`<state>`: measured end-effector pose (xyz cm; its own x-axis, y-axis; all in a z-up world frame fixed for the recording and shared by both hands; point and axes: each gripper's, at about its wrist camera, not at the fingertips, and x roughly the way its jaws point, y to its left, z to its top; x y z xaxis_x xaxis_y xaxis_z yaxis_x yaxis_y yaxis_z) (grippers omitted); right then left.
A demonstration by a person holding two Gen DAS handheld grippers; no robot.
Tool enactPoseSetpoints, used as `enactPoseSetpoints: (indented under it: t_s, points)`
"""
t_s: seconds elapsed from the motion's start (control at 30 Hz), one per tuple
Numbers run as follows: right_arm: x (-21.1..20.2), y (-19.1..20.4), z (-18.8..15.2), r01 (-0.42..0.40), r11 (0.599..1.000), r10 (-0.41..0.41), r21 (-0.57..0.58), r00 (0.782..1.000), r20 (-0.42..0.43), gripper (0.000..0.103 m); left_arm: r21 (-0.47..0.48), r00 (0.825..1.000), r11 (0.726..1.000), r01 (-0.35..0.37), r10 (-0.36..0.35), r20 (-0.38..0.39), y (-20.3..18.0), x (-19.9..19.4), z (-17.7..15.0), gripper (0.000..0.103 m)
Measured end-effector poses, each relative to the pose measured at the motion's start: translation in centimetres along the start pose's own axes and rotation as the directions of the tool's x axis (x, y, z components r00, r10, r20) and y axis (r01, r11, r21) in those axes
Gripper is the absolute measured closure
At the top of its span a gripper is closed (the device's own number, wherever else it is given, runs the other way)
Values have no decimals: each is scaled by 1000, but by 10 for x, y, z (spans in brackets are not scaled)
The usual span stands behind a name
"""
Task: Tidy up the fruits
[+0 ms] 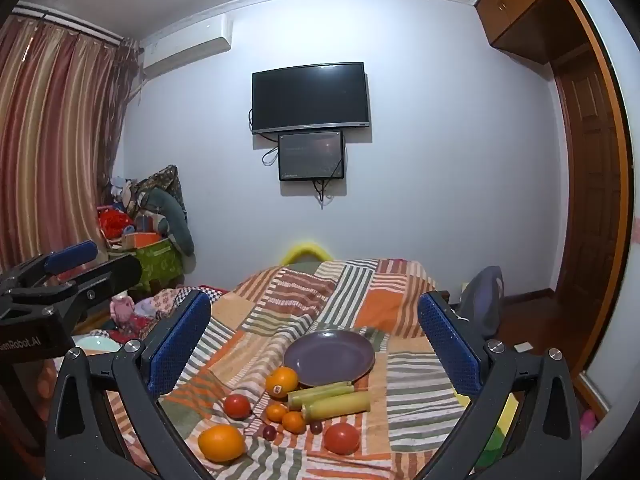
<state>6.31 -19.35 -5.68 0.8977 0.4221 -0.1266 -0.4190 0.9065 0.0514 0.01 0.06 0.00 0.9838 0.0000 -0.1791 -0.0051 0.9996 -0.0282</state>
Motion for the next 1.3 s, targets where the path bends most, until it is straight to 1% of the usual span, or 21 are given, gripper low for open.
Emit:
enactPoseSetpoints:
  t_s: [0.13,0.17,0.3,0.4,0.43,0.47,0.5,0.9,1.3]
  points:
    - [0,0,-4,4,1000,-4,-8,1000,-6,0,-21,1000,1000,13,-13,-2,3,-2,-1,0]
    - [-2,3,-2,4,1000,-4,-10,1000,-5,0,-18,1000,1000,8,-8,-5,13,-3,3,0]
    - [-2,-2,5,4,1000,-4,9,1000,-7,0,-8,1000,1000,9,-9,-9,13,-7,7,0]
    - [-7,-2,4,6,1000,-6,8,1000,-3,0,-9,1000,1000,13,-13,-11,19,-10,10,0]
    - [-2,-3,0,2,1000,-2,14,1000,-3,0,-11,1000,1000,14,-14,-11,21,-11,10,0]
    - [-1,-3,-1,2,1000,-2,14,1000,-2,0,9,1000,1000,6,-6,-13,8,-7,5,0]
    - [-1,-3,-1,1,1000,-1,14,1000,-2,0,15,1000,1000,4,-4,-13,4,-6,2,0]
    - [-2,-3,1,-11,999,11,42,1000,-1,0,8,1000,1000,-2,2,-19,4,0,2,0]
    - [-2,-1,1,-3,999,3,32,1000,-1,0,9,1000,1000,-8,8,-15,3,1,2,0]
